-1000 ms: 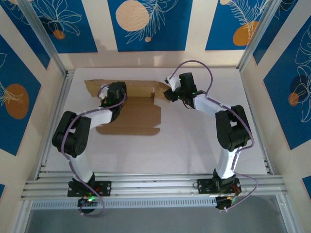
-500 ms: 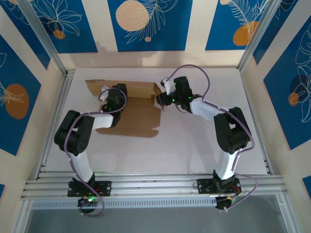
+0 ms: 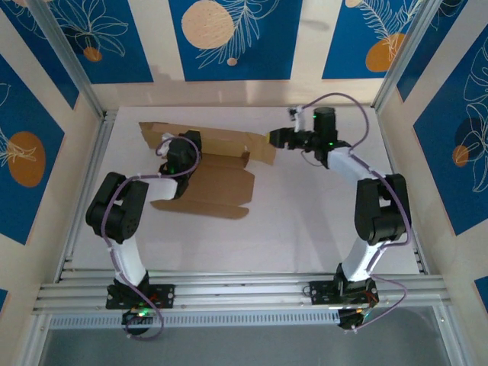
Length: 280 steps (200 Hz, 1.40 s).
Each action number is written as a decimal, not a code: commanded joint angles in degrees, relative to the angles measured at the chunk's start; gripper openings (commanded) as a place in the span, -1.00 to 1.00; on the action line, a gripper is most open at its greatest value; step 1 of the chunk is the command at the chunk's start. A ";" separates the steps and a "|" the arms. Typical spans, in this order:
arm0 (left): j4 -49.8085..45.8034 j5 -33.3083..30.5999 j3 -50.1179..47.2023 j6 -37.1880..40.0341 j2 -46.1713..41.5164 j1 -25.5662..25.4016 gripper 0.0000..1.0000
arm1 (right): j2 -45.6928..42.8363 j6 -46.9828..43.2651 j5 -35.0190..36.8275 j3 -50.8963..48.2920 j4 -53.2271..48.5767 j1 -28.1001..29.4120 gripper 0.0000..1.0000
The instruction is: Fold the paper box
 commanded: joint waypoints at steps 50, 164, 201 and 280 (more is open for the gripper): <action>-9.17 5.13 -0.24 3.42 2.14 0.54 -1.00 | 6.46 -21.72 24.37 11.34 -15.94 -1.95 -0.06; -11.52 4.89 0.03 3.15 0.79 0.62 -1.00 | 4.50 -50.64 6.28 2.91 -21.00 12.05 0.07; -10.99 5.65 -0.15 2.70 1.12 0.54 -1.00 | 6.34 -50.00 13.84 3.97 -16.24 14.24 0.20; -10.22 6.74 -0.39 2.10 0.88 0.36 -1.00 | 11.63 -47.55 22.72 6.61 -6.36 17.12 0.53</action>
